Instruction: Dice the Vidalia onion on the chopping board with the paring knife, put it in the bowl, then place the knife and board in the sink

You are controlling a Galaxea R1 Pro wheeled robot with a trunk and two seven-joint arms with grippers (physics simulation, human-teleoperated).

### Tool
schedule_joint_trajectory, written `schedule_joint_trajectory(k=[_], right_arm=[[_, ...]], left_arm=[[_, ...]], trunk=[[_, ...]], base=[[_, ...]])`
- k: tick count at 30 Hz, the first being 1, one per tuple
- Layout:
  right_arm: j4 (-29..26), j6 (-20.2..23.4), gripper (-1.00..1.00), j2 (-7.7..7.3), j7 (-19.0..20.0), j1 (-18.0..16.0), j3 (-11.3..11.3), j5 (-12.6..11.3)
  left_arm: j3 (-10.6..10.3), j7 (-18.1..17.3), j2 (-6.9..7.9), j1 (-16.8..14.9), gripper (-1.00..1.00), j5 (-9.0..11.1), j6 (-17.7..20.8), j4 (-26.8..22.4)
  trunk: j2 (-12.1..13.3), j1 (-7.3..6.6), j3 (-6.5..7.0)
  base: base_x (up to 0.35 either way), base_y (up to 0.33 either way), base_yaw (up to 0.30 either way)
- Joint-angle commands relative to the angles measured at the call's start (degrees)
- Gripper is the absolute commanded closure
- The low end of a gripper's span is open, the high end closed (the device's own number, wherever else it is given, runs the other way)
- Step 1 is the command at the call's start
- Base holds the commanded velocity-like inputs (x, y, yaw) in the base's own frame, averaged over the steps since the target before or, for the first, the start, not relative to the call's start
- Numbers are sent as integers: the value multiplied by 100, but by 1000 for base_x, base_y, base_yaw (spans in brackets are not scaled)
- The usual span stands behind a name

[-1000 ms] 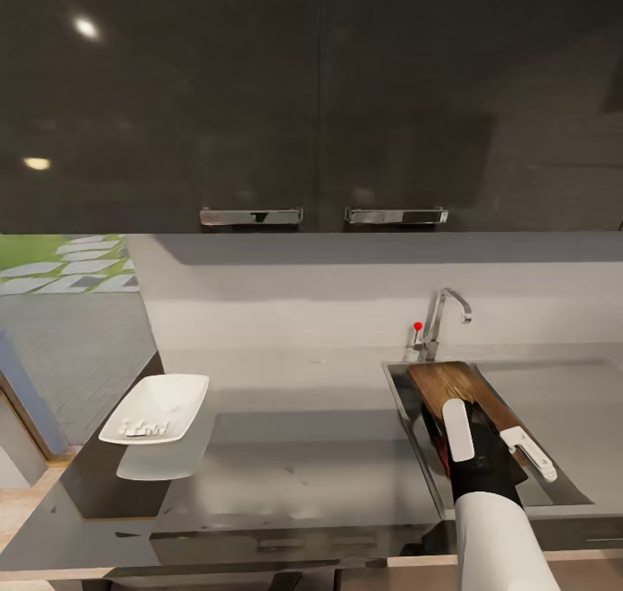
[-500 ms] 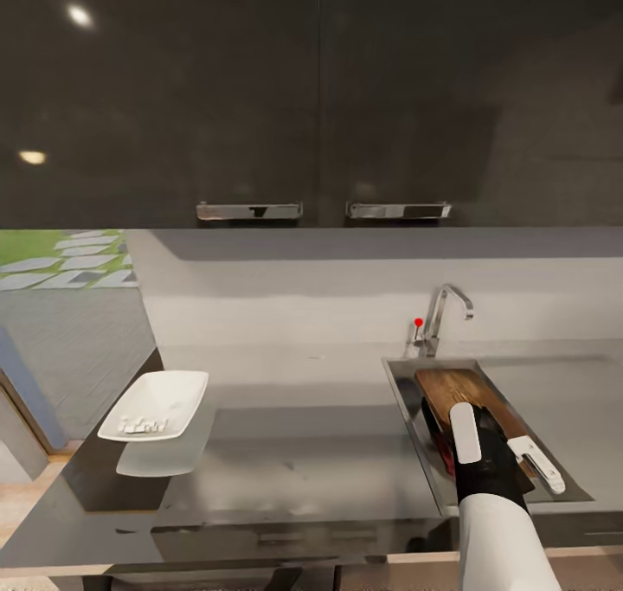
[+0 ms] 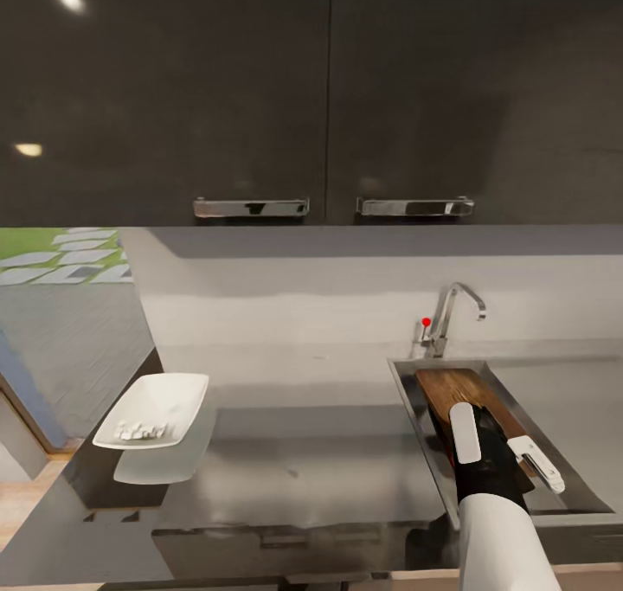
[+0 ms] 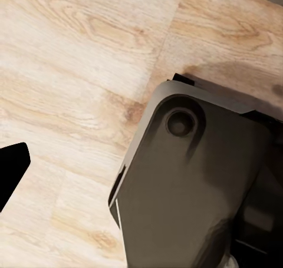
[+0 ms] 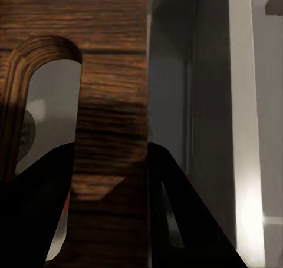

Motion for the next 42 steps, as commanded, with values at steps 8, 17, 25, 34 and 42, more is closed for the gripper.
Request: schedule_joint_trajectory(k=[8, 17, 25, 34, 42], right_arm=[[-10, 58, 100, 4, -14, -7, -20, 8], [-10, 59, 100, 4, 13, -7, -23, 14], [-10, 55, 100, 4, 18, -7, -19, 14], [-10, 51, 100, 4, 29, -8, -19, 14], [-10, 51, 100, 4, 37, -5, -19, 14]], left_arm=[[16, -1, 2, -12, -100, 1, -38, 22], [16, -1, 2, -10, -100, 1, -38, 22], [16, -1, 2, -11, -100, 1, -38, 26], [16, -1, 6, -10, -100, 1, -38, 31], [16, -1, 11, -10, -100, 1, -38, 29]], trunk=[[-14, 4, -25], [-14, 4, -96], [-14, 4, -168], [-14, 4, -249], [-14, 4, -321]], base=[[4, 2, 0], [0, 0, 0], [0, 0, 0], [0, 0, 0], [0, 0, 0]])
